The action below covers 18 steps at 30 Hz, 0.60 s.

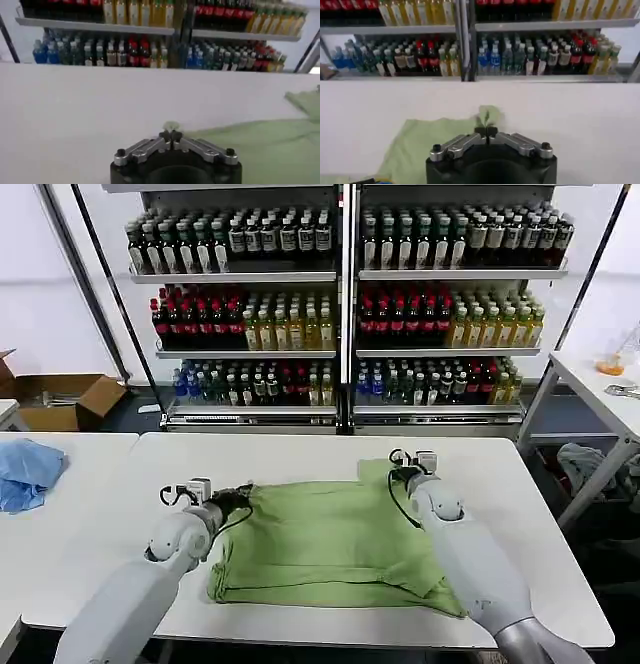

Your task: Fold and organize the clothes.

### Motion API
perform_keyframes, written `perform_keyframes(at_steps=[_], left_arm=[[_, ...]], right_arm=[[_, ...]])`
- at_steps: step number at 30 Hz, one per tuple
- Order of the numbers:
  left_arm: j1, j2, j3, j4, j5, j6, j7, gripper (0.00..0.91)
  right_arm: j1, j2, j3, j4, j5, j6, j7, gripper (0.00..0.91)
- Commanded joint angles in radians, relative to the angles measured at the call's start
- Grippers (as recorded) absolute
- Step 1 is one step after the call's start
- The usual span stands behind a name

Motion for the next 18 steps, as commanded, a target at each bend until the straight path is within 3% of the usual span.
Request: perform_keyframes(at_steps=[1,18], left_arm=[[0.032,0.037,-0.050,-0.136,-0.076,-0.012,0.004,0.020],[0.222,0.124,-0.166,-0.325,-0.152,0.011,-0.004,0.020]], right_arm=[[-0.125,-0.090,0.037,0.314,-0.003,0.007,-0.003,0.000],[-0.422,-0.253,0.202,0.700,0.065,-0.022,0.012,0.000]])
